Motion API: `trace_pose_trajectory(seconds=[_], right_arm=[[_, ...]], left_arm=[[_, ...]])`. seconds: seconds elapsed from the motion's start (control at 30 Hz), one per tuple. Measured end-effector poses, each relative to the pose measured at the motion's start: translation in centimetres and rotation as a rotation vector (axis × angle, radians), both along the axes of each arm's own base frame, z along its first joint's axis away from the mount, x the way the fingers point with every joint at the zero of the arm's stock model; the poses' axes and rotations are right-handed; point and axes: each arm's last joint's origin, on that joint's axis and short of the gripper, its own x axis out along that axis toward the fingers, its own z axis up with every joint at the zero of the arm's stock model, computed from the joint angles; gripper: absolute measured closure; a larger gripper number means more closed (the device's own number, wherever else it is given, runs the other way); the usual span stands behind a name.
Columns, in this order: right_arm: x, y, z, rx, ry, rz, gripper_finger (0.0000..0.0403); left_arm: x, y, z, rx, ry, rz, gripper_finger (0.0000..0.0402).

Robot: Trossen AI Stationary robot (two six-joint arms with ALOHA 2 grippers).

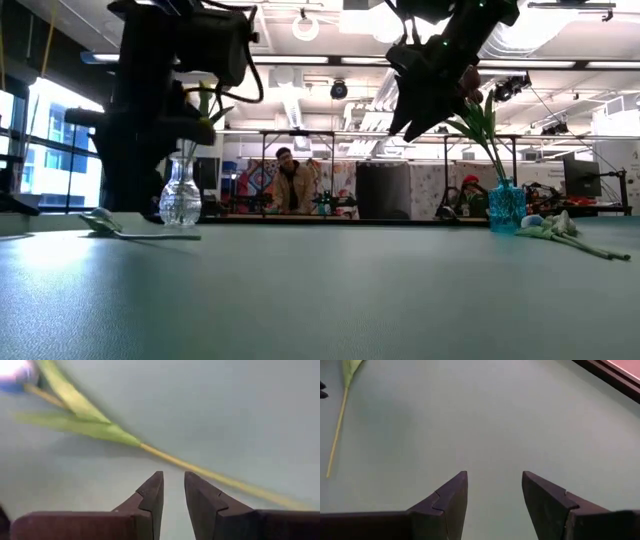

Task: Sort flowers into vase by color
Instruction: Put the left white tulip into the bottom transparent vase

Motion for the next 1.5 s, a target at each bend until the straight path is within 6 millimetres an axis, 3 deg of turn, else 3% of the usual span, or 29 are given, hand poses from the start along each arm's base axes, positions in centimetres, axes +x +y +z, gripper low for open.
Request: trace_pose_trajectory(seconds=[0.13, 0.33, 0.6, 0.83, 1.0, 1.37, 1.5], right_arm=[[-0.1, 0.0, -0.1, 0.019, 0.003, -0.01, 0.0226], [-0.2, 0.1, -0.2, 0.037, 0.021, -0.001, 0.0226], [-0.3, 0.1, -0.3, 0.013, 0.05, 0.044, 0.0226], [-0.3, 0.2, -0.3, -0.006, 0.063, 0.089, 0.0226], [-0.4, 0.2, -0.3, -0.008, 0.073, 0.115, 0.0226], [-0.7, 0.3, -0.5, -0.007, 0.119, 0.13, 0.0226], [-0.7, 0.3, -0.5, -0.006, 0.123, 0.131, 0.0226]], left_arm=[[0.3, -0.1, -0.6, 0.041, -0.081, 0.194, 0.0327], [-0.7, -0.3, -1.9, 0.047, -0.064, 0.424, 0.0291], [-1.6, -0.1, -3.5, 0.07, -0.079, 0.556, 0.0237], [-2.3, 0.5, -4.5, 0.083, -0.096, 0.657, 0.0233], [-2.0, 0.7, -4.6, 0.103, -0.133, 0.635, 0.0254], [-1.8, 0.6, -4.6, 0.143, -0.17, 0.586, 0.0383], [-1.7, 0.6, -4.6, 0.141, -0.168, 0.554, 0.0396]])
